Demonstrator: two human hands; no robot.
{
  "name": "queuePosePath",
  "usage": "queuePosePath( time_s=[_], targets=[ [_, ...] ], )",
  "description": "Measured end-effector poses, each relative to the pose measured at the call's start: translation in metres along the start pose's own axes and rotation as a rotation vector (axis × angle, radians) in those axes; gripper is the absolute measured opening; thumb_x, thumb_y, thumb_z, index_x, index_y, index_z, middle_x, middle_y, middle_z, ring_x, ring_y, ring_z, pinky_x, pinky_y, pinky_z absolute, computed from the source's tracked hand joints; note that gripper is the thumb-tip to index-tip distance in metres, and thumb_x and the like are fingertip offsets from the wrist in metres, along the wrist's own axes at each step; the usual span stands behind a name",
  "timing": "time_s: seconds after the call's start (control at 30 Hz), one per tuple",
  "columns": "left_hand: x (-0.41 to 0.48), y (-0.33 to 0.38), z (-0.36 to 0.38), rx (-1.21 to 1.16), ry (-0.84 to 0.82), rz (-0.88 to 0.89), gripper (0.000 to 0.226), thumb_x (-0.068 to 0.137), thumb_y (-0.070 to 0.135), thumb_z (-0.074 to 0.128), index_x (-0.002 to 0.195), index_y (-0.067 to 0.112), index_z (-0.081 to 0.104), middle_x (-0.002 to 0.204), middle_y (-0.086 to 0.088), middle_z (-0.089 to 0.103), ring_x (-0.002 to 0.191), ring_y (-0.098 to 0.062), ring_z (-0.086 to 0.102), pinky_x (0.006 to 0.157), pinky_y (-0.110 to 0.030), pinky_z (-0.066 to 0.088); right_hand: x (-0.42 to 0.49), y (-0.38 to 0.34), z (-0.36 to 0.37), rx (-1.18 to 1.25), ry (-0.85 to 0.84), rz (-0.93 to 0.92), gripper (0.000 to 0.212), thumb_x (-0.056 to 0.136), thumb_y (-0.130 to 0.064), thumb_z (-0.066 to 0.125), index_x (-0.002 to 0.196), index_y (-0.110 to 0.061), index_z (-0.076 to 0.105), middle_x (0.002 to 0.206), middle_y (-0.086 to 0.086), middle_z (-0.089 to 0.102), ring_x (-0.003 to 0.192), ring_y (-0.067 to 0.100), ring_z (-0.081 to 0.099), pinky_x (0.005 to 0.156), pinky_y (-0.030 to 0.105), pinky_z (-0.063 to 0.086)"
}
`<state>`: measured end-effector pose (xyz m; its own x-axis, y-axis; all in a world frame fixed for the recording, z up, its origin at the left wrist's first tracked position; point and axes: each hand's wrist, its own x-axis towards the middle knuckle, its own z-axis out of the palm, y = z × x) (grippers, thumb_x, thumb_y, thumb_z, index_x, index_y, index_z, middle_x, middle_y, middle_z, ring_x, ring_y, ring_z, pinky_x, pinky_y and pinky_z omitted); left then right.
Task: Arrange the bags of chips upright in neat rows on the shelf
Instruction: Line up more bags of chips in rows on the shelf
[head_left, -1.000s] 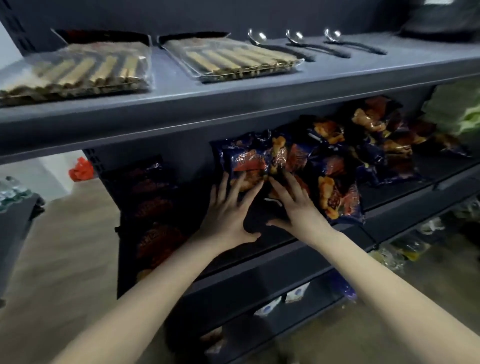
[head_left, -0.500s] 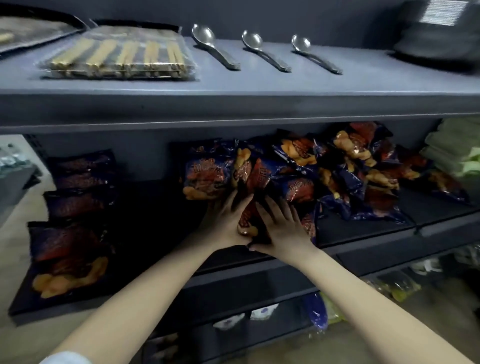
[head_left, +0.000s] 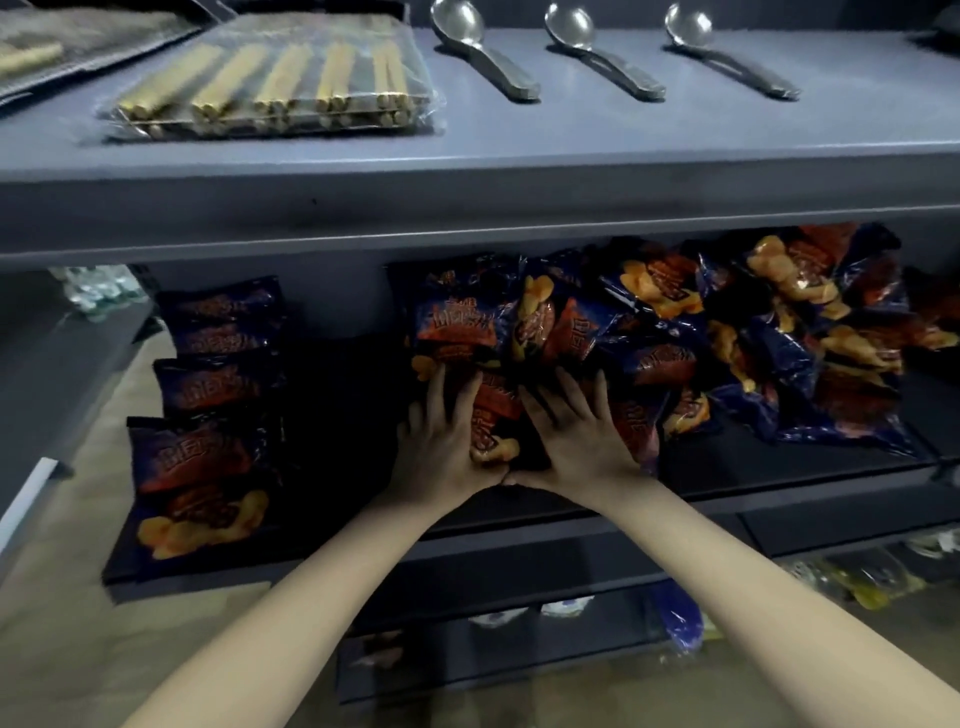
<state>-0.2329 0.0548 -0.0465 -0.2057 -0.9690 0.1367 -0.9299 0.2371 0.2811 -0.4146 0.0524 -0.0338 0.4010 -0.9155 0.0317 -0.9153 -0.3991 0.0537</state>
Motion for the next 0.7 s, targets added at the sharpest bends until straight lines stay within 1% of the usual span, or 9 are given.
queuePosePath(
  time_s=[0.07, 0.2, 0.3, 0.4, 0.43, 0.5, 0.6, 0.7],
  targets=[
    [-0.005, -0.011, -0.003, -0.003, -0.001, -0.05, 0.12, 0.06, 0.071, 0.066, 0.148, 0.032, -0.005, 0.154, -0.01, -0.005, 0.131, -0.037, 0.024, 0.101, -0.052, 0.032, 0.011, -0.012, 0.0, -0.039, 0.012, -0.048, 0.108, 0.065, -0.082, 0.033, 0.141, -0.004, 0.037, 0.14, 0.015, 0.046, 0.135, 0.038, 0.034, 0.109, 0.061, 0.003],
    [-0.02, -0.031, -0.009, -0.022, 0.021, -0.159, 0.115, 0.064, 0.072, 0.063, 0.147, 0.033, -0.007, 0.154, -0.01, 0.0, 0.13, -0.036, 0.023, 0.102, -0.049, 0.03, 0.031, -0.035, -0.005, -0.019, 0.051, -0.15, 0.113, 0.063, -0.077, 0.053, 0.146, -0.006, 0.026, 0.147, 0.016, 0.035, 0.139, 0.035, 0.027, 0.112, 0.054, -0.006],
    [-0.03, -0.043, -0.011, -0.03, 0.017, -0.238, 0.115, 0.067, 0.071, 0.061, 0.146, 0.033, -0.013, 0.154, -0.01, -0.002, 0.133, -0.037, 0.019, 0.105, -0.049, 0.026, 0.041, -0.05, -0.005, 0.012, 0.062, -0.2, 0.113, 0.065, -0.075, 0.057, 0.148, -0.008, 0.019, 0.15, 0.015, 0.031, 0.14, 0.032, 0.026, 0.111, 0.048, -0.01],
    [-0.036, -0.053, -0.015, -0.024, 0.023, -0.283, 0.116, 0.068, 0.071, 0.061, 0.146, 0.033, -0.016, 0.154, -0.011, -0.004, 0.134, -0.037, 0.017, 0.106, -0.051, 0.025, 0.049, -0.062, -0.004, 0.041, 0.072, -0.248, 0.113, 0.07, -0.072, 0.058, 0.15, -0.011, 0.008, 0.154, 0.013, 0.019, 0.142, 0.029, 0.019, 0.112, 0.044, -0.011],
    [-0.037, -0.056, -0.015, -0.02, 0.024, -0.295, 0.115, 0.068, 0.07, 0.061, 0.146, 0.033, -0.016, 0.154, -0.011, -0.004, 0.134, -0.037, 0.016, 0.106, -0.051, 0.025, 0.051, -0.065, -0.004, 0.057, 0.061, -0.26, 0.112, 0.071, -0.071, 0.057, 0.15, -0.012, 0.004, 0.156, 0.012, 0.014, 0.143, 0.028, 0.015, 0.113, 0.042, -0.01],
    [-0.039, -0.06, -0.015, -0.027, 0.031, -0.312, 0.115, 0.069, 0.07, 0.06, 0.146, 0.033, -0.016, 0.154, -0.01, -0.005, 0.134, -0.036, 0.016, 0.106, -0.052, 0.026, 0.056, -0.07, -0.004, 0.085, 0.029, -0.27, 0.112, 0.073, -0.069, 0.058, 0.15, -0.014, -0.002, 0.157, 0.01, 0.006, 0.144, 0.027, 0.01, 0.116, 0.04, -0.003],
    [-0.04, -0.063, -0.015, -0.059, 0.041, -0.323, 0.113, 0.07, 0.068, 0.061, 0.145, 0.034, -0.016, 0.154, -0.009, -0.005, 0.134, -0.036, 0.016, 0.105, -0.052, 0.026, 0.059, -0.073, -0.002, 0.149, 0.004, -0.265, 0.112, 0.073, -0.065, 0.062, 0.15, -0.019, -0.004, 0.158, 0.005, -0.009, 0.145, 0.027, 0.005, 0.117, 0.04, 0.009],
    [-0.041, -0.063, -0.016, -0.064, 0.046, -0.318, 0.111, 0.072, 0.065, 0.061, 0.145, 0.034, -0.016, 0.154, -0.009, -0.006, 0.134, -0.036, 0.015, 0.106, -0.051, 0.027, 0.057, -0.073, 0.001, 0.269, 0.0, -0.257, 0.111, 0.072, -0.06, 0.067, 0.149, -0.026, -0.005, 0.157, 0.001, -0.018, 0.145, 0.027, 0.006, 0.115, 0.04, 0.023]
  ],
)
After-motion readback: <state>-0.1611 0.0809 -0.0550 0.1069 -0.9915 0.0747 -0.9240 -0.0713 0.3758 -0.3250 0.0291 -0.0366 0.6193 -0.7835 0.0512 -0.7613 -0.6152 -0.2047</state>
